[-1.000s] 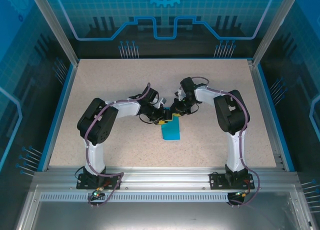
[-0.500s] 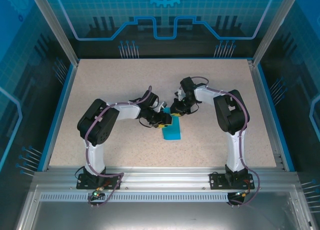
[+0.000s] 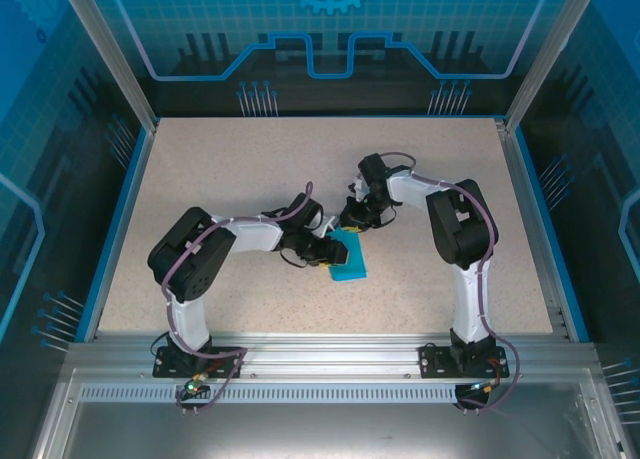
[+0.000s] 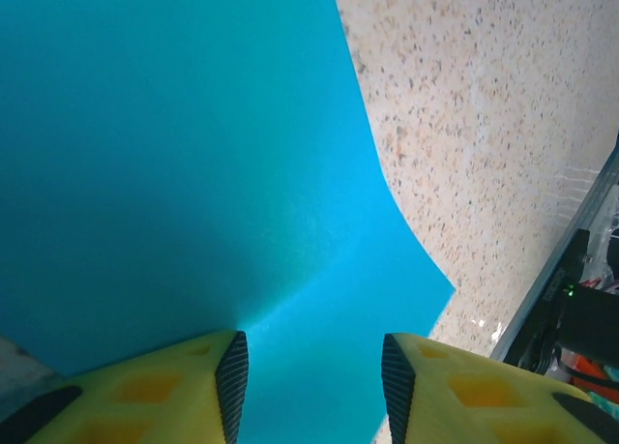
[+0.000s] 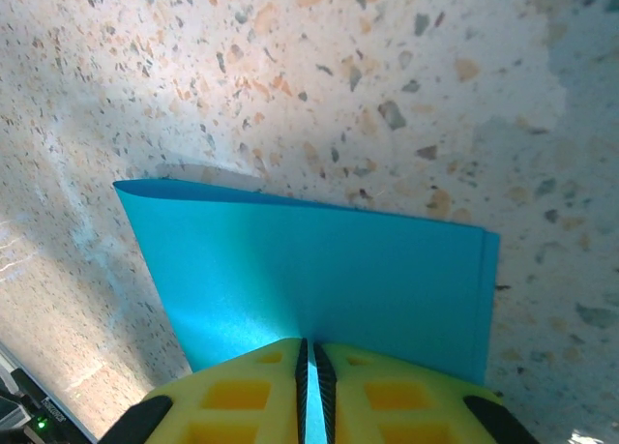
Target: Fold a paper plane with a square sheet of paper (fold left side to right side)
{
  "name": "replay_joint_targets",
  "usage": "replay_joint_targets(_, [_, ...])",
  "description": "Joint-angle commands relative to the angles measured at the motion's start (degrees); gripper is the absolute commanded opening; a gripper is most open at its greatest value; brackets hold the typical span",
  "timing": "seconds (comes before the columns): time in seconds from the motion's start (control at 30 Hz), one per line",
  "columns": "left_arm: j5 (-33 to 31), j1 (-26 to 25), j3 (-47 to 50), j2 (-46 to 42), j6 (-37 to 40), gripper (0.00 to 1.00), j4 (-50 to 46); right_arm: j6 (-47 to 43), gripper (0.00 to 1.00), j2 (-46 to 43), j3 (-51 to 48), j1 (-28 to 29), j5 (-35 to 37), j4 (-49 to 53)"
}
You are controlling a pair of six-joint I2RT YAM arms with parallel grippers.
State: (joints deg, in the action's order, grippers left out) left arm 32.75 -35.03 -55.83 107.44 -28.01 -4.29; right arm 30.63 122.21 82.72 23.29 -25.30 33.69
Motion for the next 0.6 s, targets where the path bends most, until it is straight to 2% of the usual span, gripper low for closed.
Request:
replay_joint_targets(0.0, [-0.1, -2.4, 2.9, -1.2, 1.2, 0.45, -3.8, 1.0, 0.16, 3.5, -1.6, 1.4, 5.0, 4.5])
replay_joint_targets(0.4, [0.4, -5.8, 9.3, -5.6, -0.3, 0.46, -1.2, 1.1, 0.16, 2.9, -2.9, 1.5, 4.7, 3.7])
replay_joint_targets(0.57, [1.6, -5.8, 11.2, -10.5, -1.2, 0.50, -1.2, 0.8, 0.16, 2.6, -3.0, 1.4, 4.0, 3.4])
